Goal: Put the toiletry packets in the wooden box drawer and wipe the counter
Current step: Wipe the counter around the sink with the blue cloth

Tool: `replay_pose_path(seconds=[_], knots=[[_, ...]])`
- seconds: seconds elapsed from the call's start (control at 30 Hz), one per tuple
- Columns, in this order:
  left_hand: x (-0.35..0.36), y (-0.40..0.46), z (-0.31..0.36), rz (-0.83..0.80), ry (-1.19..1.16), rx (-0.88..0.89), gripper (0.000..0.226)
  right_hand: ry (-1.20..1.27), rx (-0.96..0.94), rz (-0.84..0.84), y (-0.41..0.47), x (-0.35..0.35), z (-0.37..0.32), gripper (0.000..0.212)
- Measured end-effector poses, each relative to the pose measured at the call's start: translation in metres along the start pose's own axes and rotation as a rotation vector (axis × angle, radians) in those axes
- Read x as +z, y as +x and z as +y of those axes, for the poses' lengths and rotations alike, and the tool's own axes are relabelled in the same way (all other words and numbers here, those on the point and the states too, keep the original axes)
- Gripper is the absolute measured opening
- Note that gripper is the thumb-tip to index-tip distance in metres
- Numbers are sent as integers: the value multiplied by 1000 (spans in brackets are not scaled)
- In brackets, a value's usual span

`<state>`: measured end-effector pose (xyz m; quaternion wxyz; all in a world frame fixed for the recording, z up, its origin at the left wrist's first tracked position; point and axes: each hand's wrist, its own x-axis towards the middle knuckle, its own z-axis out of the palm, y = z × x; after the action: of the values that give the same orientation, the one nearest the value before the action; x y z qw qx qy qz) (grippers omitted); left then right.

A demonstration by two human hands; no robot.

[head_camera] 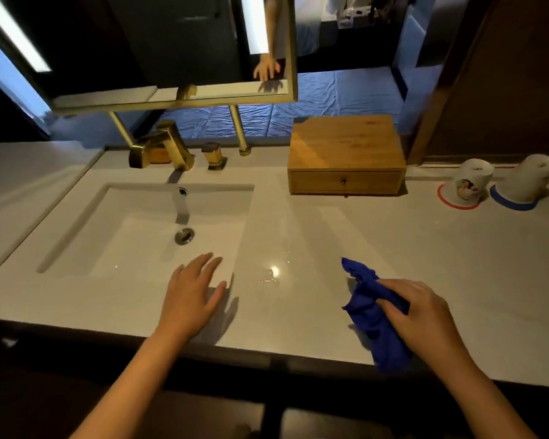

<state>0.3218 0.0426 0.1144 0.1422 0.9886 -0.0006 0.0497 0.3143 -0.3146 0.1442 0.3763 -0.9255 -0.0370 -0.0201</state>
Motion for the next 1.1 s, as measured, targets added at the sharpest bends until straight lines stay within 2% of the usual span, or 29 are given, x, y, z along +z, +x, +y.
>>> replay_pose_path(seconds=[0.07,0.17,0.3,0.43,0.5,0.57,0.63,0.7,0.9,1.0,1.1], knots=[[-6,6,-55,-26,31,-41,50,5,59,40,-1,21,-20,28],[-6,10,-110,-120,52,-45,54,25,144,97,-5,50,-51,28],[6,5,-136,-269,60,34,71,-22,190,158,-12,66,-84,29],[14,3,-144,-233,100,79,73,-139,167,192,-20,63,-94,29],[16,4,-146,-221,83,85,73,-179,161,143,-17,60,-89,30],[18,4,-147,-212,87,86,72,-207,162,16,-10,63,-78,31],[19,4,-148,-212,89,84,72,-270,160,-149,-10,78,-62,42],[19,5,-148,-211,81,81,71,-371,209,-250,-22,100,-45,68],[18,5,-148,-218,86,80,71,-581,352,-167,-40,135,-38,108],[19,5,-147,-214,81,76,72,-586,392,-189,-44,145,-51,107],[19,5,-149,-205,90,81,72,-496,434,-40,-33,153,-64,88]])
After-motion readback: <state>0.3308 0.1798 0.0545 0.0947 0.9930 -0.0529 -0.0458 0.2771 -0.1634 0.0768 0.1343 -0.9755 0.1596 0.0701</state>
